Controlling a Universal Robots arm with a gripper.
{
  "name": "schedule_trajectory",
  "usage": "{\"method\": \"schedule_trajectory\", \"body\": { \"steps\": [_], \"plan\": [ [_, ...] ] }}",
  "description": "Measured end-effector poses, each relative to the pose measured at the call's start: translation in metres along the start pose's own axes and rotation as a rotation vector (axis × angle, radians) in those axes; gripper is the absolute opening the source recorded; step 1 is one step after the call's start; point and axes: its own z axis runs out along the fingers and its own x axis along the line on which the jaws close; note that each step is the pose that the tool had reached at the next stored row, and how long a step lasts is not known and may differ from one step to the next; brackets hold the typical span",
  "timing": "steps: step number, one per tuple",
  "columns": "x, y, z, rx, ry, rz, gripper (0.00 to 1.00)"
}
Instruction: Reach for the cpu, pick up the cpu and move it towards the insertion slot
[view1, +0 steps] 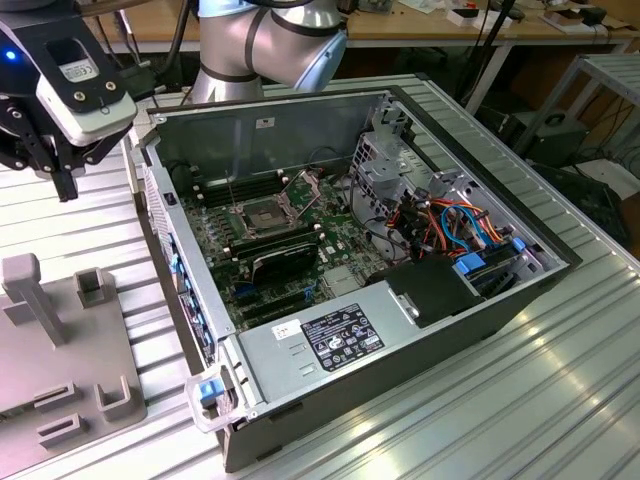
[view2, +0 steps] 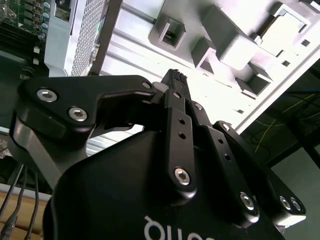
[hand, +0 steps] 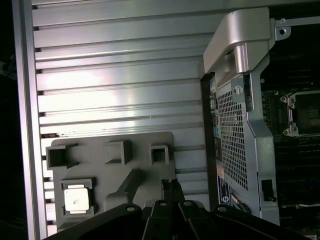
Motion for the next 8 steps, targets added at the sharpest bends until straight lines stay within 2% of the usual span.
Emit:
{"method": "schedule_trajectory", "body": {
  "steps": [8],
  "plan": [
    [0.0078, -0.0006, 0.0014, 0.0, 0.0, 0.0, 0.11]
  ]
}}
